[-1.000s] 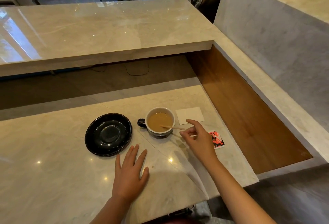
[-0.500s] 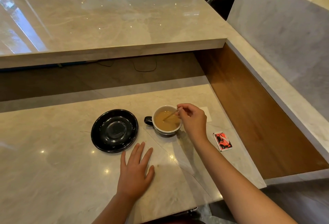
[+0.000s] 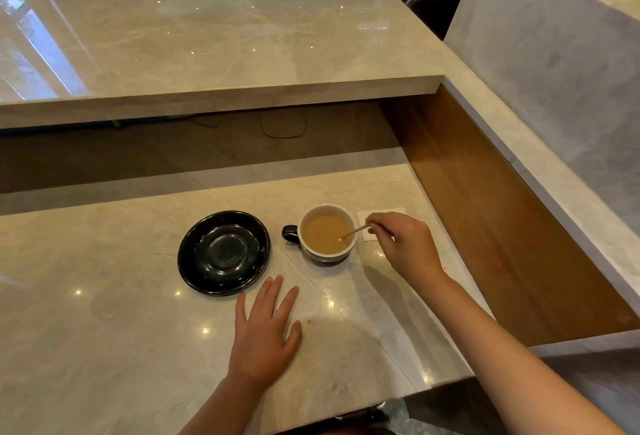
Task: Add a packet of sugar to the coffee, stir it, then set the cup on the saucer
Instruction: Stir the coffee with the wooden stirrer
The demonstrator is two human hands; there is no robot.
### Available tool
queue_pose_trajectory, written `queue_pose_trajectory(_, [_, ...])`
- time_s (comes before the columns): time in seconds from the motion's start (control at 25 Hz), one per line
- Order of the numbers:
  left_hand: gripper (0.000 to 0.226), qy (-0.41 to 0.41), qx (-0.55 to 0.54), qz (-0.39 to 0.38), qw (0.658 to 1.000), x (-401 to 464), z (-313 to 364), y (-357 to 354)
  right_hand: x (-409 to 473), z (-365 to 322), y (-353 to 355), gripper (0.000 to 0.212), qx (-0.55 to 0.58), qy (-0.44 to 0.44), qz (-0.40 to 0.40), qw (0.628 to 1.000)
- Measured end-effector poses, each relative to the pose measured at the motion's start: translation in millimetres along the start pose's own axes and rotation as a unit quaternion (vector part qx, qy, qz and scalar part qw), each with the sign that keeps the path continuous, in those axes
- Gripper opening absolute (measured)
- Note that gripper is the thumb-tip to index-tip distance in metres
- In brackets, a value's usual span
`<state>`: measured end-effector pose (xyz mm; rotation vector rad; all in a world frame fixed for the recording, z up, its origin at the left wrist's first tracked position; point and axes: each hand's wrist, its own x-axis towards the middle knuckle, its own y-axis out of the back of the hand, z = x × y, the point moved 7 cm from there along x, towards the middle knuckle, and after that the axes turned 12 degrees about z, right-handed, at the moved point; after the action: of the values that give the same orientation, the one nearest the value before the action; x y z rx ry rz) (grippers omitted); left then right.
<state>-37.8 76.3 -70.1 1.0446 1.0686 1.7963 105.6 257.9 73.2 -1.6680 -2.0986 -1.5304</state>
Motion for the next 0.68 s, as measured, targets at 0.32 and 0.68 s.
queue_pose_trajectory(0.32, [0.054, -0.002, 0.004, -0.005, 1.0, 0, 0, 0, -35, 18, -20, 0.015, 0.185, -0.313, 0.03, 0.931])
queue_pose_trajectory(0.68, [0.054, -0.005, 0.008, -0.005, 1.0, 1, -1, -2, -22, 35, -15, 0.014, 0.151, -0.332, 0.081, 0.928])
